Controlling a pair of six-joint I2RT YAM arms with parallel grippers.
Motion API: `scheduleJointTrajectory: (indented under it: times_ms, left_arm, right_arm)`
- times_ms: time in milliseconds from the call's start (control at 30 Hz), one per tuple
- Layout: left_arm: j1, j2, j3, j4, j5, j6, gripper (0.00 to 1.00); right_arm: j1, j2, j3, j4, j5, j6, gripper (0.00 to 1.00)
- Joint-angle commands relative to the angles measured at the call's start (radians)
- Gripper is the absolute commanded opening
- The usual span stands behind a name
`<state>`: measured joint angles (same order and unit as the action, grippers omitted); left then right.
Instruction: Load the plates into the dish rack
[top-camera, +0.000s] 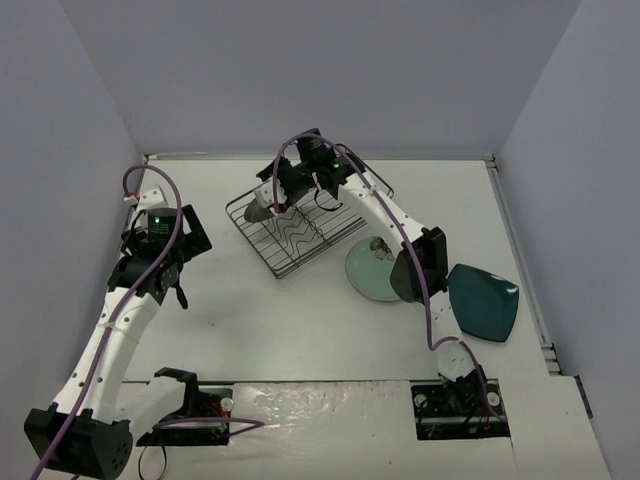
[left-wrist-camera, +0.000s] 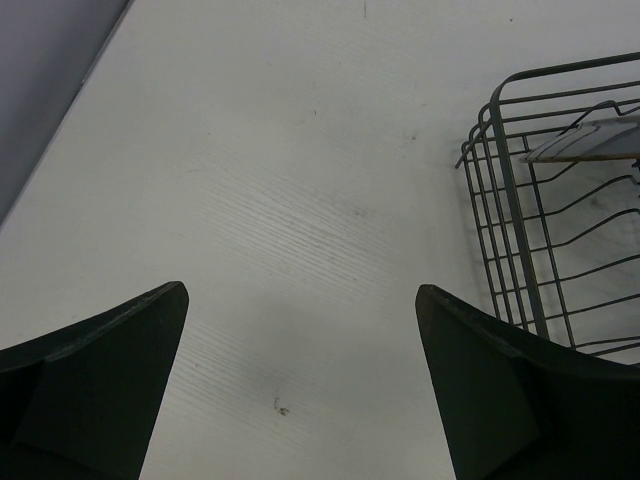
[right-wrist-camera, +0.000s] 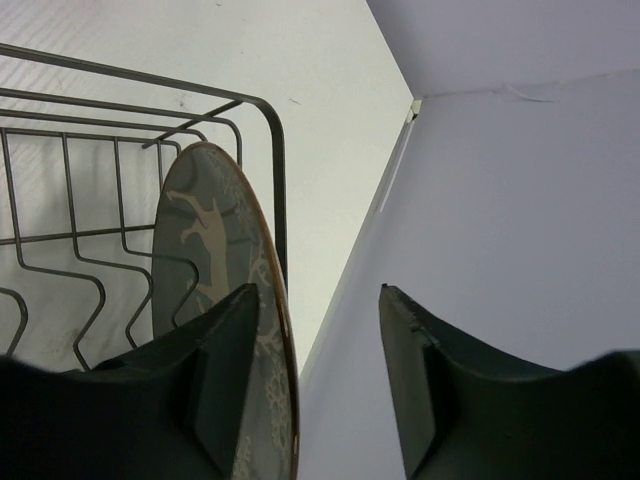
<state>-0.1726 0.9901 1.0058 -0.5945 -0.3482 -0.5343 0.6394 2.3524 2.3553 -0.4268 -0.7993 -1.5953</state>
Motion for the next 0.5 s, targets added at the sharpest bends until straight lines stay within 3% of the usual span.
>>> scheduleJointTrajectory:
  times_ms: [0,133,233,467]
  left_arm:
    - [0.0,-0.011,0.049,0.026,0.001,0.007,0.97]
    - [0.001,-0.015,0.05,0.026,0.01,0.007,0.97]
    - [-0.001,-0.023,0.048,0.022,0.012,0.006,0.97]
    - [0.001,-0.04,0.037,0.032,0.022,-0.002,0.97]
  right_arm:
    - [0.013,-0.093,-0.006,0.057,-0.003,0.007,0.56]
    - [0.022,-0.15,-0.052,0.042,-0.005,-0.02,0.68]
    - [0.034,-0.192,-0.09,0.012,0.0,-0.047,0.89]
    - [0.053,-0.296,-0.21,-0.018,0.015,-0.076,0.97]
